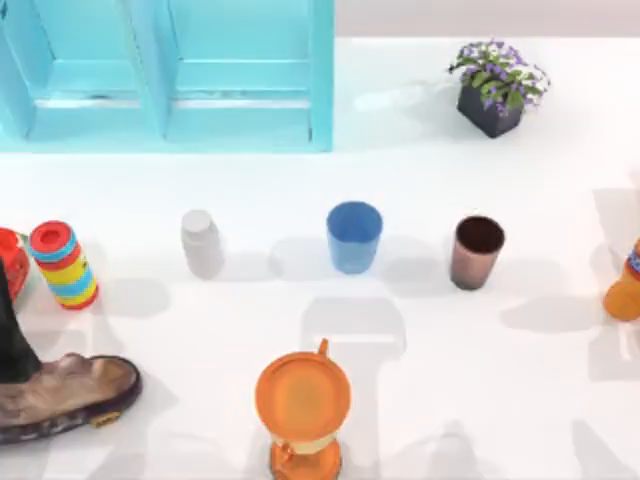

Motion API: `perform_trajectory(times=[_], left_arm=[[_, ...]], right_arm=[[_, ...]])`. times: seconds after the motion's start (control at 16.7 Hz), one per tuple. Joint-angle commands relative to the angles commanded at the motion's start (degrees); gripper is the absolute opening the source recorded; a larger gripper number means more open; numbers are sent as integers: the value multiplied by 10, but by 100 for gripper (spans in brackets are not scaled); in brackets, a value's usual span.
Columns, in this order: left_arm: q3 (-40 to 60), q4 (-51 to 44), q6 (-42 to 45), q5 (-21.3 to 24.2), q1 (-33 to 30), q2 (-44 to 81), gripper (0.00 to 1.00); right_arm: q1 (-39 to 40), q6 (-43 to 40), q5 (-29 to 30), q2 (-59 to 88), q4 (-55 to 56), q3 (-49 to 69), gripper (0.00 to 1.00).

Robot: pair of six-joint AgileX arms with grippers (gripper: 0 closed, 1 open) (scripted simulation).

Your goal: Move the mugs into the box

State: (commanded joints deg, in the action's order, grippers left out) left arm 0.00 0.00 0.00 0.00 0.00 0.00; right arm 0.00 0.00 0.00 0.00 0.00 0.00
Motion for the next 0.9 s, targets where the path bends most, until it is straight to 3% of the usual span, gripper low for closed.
perform_trajectory(times=[0.42,0.9], left_arm=[[0,0,0,0,0,0,100],[0,0,0,0,0,0,100]], right_arm=[[11,14,2,80,-54,80,100],[65,79,6,426,-294,392,100]])
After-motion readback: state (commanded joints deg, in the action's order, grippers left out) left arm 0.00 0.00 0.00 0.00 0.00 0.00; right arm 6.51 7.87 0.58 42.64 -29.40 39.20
